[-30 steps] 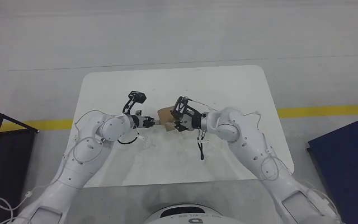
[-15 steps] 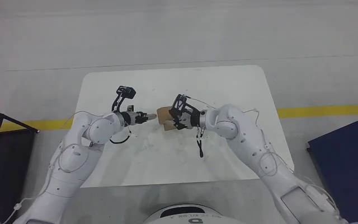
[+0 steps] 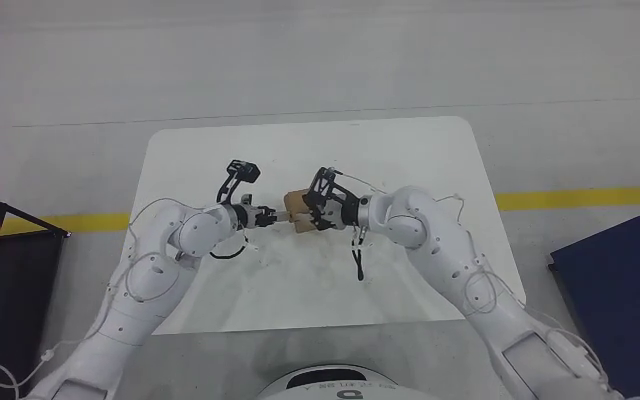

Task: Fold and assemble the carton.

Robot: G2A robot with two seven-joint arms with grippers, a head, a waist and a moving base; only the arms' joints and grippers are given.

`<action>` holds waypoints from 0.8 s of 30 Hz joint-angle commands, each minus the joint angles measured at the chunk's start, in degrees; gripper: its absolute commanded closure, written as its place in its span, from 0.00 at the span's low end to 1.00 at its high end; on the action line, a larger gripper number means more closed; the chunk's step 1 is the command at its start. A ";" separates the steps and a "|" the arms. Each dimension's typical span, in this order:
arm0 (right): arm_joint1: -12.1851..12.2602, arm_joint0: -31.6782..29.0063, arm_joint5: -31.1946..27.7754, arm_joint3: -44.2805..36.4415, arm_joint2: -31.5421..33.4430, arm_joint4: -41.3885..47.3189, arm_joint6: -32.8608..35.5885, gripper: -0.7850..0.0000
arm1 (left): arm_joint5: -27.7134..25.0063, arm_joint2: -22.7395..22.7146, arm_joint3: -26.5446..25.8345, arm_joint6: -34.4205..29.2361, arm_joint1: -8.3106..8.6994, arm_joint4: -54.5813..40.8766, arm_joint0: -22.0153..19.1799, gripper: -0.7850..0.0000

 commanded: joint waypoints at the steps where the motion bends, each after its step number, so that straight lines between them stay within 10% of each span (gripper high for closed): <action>1: 0.23 -0.57 -0.12 -0.50 0.94 0.74 -1.11 0.55 | 0.32 0.63 0.89 -0.03 -0.19 0.14 -0.52 0.00; 24: 0.13 -0.01 6.50 9.82 3.66 15.13 -0.83 0.56 | 0.64 2.43 1.92 -0.25 -1.04 0.98 -1.93 0.00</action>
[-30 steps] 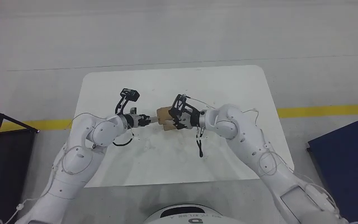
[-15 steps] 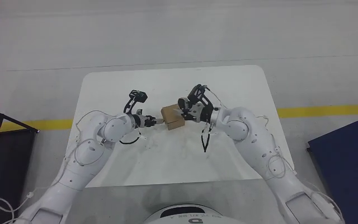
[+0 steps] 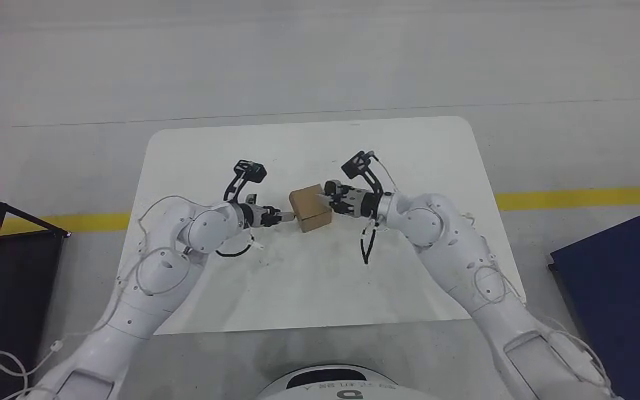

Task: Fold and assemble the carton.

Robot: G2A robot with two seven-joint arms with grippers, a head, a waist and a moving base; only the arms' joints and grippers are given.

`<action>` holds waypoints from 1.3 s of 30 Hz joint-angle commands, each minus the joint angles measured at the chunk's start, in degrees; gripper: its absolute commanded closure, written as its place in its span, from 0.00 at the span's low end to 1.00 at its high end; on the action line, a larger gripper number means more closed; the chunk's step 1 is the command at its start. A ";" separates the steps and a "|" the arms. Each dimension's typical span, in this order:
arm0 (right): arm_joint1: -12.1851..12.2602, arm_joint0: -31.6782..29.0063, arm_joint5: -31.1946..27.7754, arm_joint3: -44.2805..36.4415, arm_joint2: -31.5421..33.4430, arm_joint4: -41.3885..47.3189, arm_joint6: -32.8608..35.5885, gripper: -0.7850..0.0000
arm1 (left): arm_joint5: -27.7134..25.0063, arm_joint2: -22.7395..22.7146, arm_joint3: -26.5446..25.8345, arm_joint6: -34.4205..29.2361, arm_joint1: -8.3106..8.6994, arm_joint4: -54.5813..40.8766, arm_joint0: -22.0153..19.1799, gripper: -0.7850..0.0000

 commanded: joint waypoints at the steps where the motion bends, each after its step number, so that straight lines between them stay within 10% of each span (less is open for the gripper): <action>1: -0.03 0.65 1.49 0.14 -0.48 -1.76 1.08 0.56 | 0.16 0.16 -0.09 -0.08 -0.07 0.07 -0.11 0.00; 39: -0.78 3.15 6.34 -0.14 -3.34 -3.59 3.50 0.56 | -0.66 -0.83 -0.22 -0.49 -0.42 -0.59 -0.13 0.00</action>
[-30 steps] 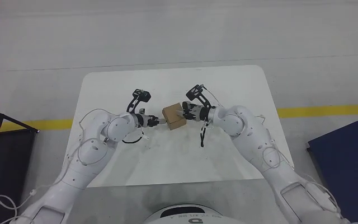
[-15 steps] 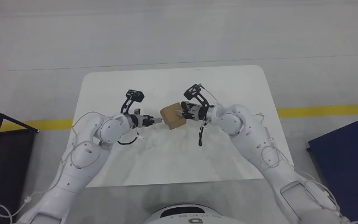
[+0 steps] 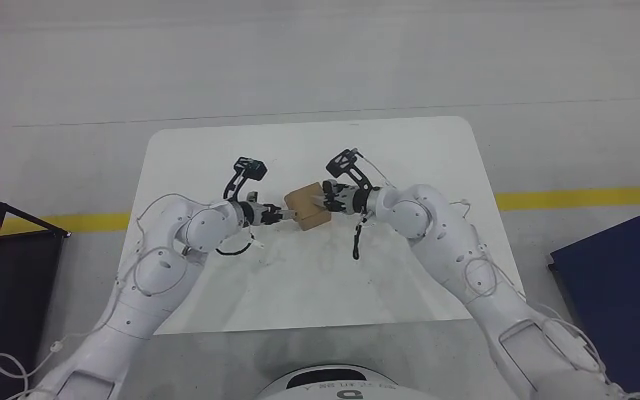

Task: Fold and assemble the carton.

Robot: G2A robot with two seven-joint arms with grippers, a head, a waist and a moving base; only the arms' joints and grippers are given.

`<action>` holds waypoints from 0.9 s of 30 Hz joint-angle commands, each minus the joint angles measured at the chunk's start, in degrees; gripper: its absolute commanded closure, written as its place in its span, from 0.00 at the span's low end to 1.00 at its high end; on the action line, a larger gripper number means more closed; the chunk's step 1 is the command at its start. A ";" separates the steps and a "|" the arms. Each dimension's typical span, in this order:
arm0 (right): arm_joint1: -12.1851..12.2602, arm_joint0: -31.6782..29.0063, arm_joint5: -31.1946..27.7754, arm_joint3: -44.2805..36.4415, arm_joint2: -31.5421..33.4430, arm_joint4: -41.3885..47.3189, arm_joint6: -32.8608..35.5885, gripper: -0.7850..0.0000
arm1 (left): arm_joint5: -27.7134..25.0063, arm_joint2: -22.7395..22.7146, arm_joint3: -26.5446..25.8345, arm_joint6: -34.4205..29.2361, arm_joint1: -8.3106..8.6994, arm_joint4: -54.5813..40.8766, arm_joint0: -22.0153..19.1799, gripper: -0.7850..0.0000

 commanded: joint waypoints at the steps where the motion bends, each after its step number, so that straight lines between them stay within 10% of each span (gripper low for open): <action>1: 0.08 -0.31 -0.52 -0.15 0.48 0.94 -0.46 0.56 | -0.15 0.14 0.53 0.04 -0.07 -0.01 -0.23 0.00; 27: -0.03 -0.12 -2.42 1.18 0.24 4.34 -0.18 0.59 | -0.10 -0.48 -0.14 0.00 -0.27 0.66 -0.45 0.00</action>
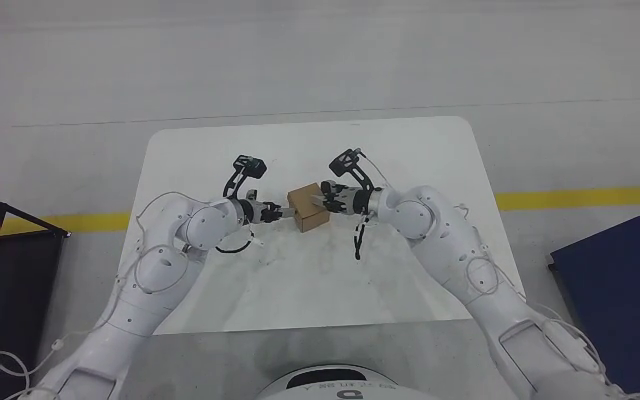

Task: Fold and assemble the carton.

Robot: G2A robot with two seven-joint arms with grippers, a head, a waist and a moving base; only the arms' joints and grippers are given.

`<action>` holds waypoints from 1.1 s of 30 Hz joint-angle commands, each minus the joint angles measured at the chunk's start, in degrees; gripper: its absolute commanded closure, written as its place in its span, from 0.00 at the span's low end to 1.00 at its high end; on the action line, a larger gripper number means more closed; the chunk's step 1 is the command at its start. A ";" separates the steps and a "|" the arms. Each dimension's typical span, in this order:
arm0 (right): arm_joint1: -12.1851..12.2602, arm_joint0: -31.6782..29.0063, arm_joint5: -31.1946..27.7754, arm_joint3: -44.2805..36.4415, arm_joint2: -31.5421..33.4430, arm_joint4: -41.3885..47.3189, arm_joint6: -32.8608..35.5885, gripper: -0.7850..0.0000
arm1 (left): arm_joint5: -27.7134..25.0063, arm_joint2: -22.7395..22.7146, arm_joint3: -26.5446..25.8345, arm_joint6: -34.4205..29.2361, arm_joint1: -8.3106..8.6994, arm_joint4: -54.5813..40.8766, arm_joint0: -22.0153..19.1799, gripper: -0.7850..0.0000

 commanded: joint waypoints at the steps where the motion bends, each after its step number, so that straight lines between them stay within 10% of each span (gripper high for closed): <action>1: 0.01 -0.06 -0.13 -0.14 -0.01 0.12 -0.05 0.58 | 0.08 0.02 -0.16 0.06 -0.04 0.00 -0.09 0.00; 9: 0.17 -0.28 0.30 -1.50 0.17 -0.77 0.04 0.45 | 0.07 0.13 -0.46 0.01 -0.18 0.35 -0.39 0.00; 21: 0.46 -1.24 -1.17 -2.34 1.90 3.69 -0.93 0.55 | -0.11 -1.95 -2.64 0.45 0.10 0.19 0.49 0.00; 33: 0.23 -0.68 -2.55 2.01 2.14 10.00 0.13 0.51 | -2.61 -11.62 -8.64 1.89 2.22 -1.66 11.11 0.00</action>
